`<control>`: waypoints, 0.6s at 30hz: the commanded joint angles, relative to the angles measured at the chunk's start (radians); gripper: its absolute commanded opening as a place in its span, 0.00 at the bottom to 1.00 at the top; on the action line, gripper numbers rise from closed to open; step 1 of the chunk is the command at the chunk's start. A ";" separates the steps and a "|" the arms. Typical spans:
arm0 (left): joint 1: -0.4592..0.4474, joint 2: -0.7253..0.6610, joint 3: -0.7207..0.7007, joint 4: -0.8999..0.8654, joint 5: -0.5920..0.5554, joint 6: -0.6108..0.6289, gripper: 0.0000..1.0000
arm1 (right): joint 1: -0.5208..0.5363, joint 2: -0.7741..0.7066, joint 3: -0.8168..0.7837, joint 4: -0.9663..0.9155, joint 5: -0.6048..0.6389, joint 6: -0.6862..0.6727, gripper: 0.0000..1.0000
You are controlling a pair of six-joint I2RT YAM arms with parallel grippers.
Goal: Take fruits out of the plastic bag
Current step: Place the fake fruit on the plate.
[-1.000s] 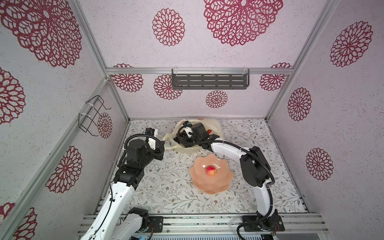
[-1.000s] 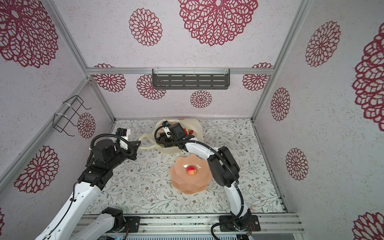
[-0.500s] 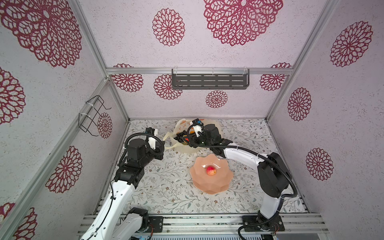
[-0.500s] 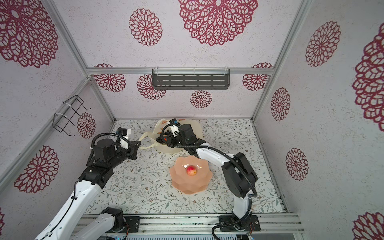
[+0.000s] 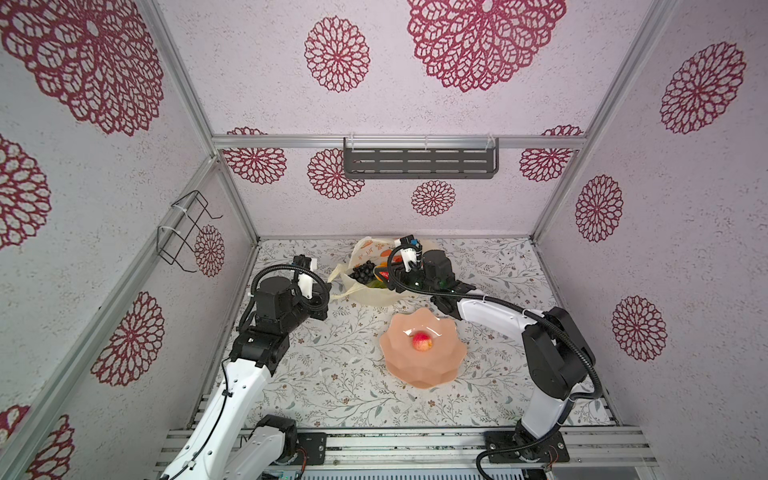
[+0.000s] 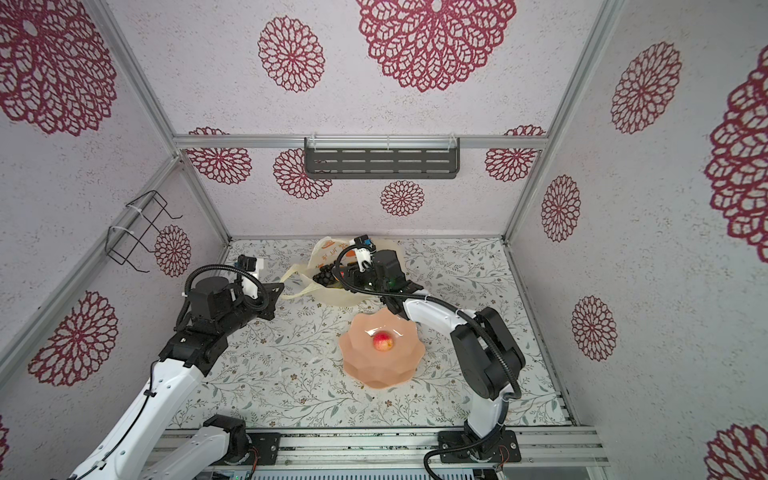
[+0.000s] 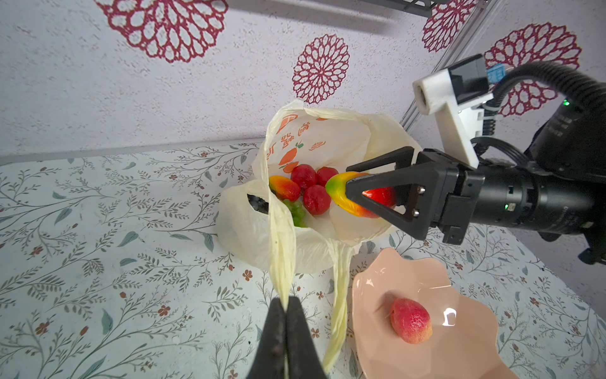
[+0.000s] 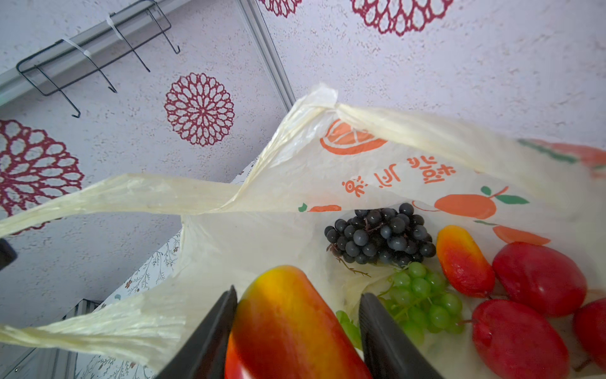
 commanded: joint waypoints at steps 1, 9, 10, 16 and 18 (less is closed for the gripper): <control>0.005 0.001 0.016 0.004 -0.004 0.006 0.01 | -0.004 -0.102 0.030 -0.022 0.053 -0.076 0.42; 0.006 0.007 0.016 -0.008 -0.038 0.023 0.01 | -0.004 -0.231 -0.034 -0.067 0.091 -0.138 0.42; 0.006 0.007 0.016 -0.007 -0.040 0.024 0.01 | -0.003 -0.251 -0.049 -0.076 0.093 -0.144 0.42; 0.005 0.016 0.014 -0.006 -0.058 0.032 0.01 | -0.002 -0.366 -0.108 -0.203 0.095 -0.183 0.42; 0.007 0.019 0.017 -0.008 -0.057 0.033 0.01 | -0.002 -0.408 -0.136 -0.237 0.089 -0.185 0.42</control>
